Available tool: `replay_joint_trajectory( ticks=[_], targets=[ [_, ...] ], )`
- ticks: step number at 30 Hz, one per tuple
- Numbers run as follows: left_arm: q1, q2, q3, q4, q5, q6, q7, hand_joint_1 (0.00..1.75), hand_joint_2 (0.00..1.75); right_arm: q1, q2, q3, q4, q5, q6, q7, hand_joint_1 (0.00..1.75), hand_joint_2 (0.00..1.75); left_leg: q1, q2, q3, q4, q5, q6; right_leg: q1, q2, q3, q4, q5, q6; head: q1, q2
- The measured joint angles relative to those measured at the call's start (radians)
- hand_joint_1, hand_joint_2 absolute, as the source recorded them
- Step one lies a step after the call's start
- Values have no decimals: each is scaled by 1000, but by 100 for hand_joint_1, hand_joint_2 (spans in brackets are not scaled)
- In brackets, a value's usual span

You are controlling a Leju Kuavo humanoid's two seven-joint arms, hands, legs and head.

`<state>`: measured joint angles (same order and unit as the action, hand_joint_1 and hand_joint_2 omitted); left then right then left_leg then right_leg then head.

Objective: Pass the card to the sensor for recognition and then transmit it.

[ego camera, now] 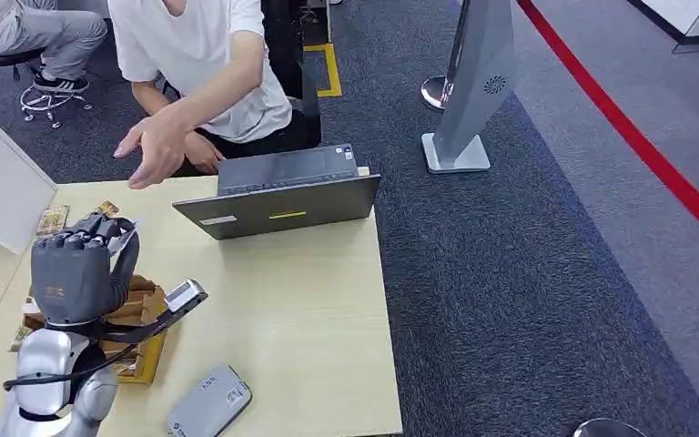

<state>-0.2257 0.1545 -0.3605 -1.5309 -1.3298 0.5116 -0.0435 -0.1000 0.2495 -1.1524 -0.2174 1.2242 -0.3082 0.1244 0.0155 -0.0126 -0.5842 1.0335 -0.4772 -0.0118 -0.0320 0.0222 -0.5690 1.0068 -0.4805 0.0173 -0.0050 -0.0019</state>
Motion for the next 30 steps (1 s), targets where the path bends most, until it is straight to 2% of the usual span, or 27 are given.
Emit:
replay_joint_trajectory(
  ticks=[30],
  targets=[
    [-4, -8, 3, 5, 0, 2, 0, 175, 175, 0, 0, 0, 0, 0, 0, 0, 0, 175, 0, 0, 0, 0, 0, 0, 0, 0, 0, 0, 0, 0, 0, 0]
  ],
)
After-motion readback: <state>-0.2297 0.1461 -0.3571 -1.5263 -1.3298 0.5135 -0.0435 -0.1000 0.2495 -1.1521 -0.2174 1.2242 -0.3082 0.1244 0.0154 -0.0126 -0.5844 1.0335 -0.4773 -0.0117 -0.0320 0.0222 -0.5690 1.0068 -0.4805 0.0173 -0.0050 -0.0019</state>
